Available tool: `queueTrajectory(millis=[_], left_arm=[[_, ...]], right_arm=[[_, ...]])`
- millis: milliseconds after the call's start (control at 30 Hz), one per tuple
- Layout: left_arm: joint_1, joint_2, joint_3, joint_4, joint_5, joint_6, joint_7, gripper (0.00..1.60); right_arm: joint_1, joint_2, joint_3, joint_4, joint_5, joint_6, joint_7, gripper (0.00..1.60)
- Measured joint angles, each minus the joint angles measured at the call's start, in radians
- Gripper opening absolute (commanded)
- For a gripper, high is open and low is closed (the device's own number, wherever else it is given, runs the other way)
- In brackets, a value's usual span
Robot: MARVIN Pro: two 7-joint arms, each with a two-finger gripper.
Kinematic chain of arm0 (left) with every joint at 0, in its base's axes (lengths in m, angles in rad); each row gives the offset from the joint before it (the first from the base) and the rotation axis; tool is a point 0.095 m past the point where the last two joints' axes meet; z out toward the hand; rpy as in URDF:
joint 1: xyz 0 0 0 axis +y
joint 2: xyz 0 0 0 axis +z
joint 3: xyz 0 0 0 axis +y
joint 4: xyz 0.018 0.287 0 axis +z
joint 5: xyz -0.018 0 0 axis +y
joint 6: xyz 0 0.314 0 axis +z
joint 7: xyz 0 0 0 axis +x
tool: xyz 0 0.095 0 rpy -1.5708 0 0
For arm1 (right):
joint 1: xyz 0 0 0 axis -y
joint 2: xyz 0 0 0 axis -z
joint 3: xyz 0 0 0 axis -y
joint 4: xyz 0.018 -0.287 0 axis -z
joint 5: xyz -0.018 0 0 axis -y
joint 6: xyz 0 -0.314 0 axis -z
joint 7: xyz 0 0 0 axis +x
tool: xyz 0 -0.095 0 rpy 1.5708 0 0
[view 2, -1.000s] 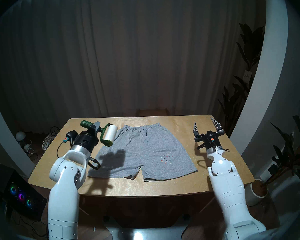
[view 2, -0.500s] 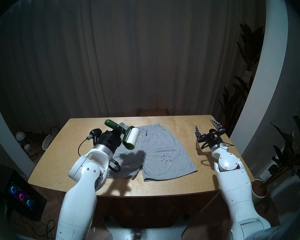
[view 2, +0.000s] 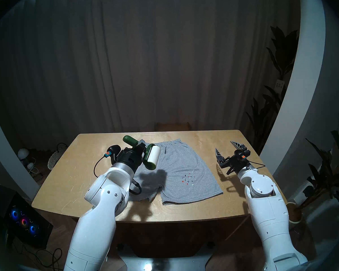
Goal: Remove lint and debris from pants with a lint roller
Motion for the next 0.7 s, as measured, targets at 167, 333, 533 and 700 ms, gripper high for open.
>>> queueTrajectory(millis=[167,333,533,700], left_arm=[[-0.002,0.006,0.019,0.015,0.011,-0.022,0.034,0.00],[-0.010,0.017,0.060,0.048,0.021,-0.050,0.075,0.00],[-0.039,0.032,0.138,0.105,0.031,-0.085,0.119,0.00],[-0.080,0.039,0.214,0.146,0.041,-0.128,0.151,0.00]], right_arm=[[-0.042,0.008,0.005,-0.043,0.041,0.054,0.066,1.60],[-0.073,0.029,0.032,-0.080,0.088,0.130,0.136,1.60],[-0.087,0.071,0.075,-0.096,0.133,0.226,0.212,1.60],[-0.086,0.098,0.095,-0.095,0.167,0.305,0.275,1.60]])
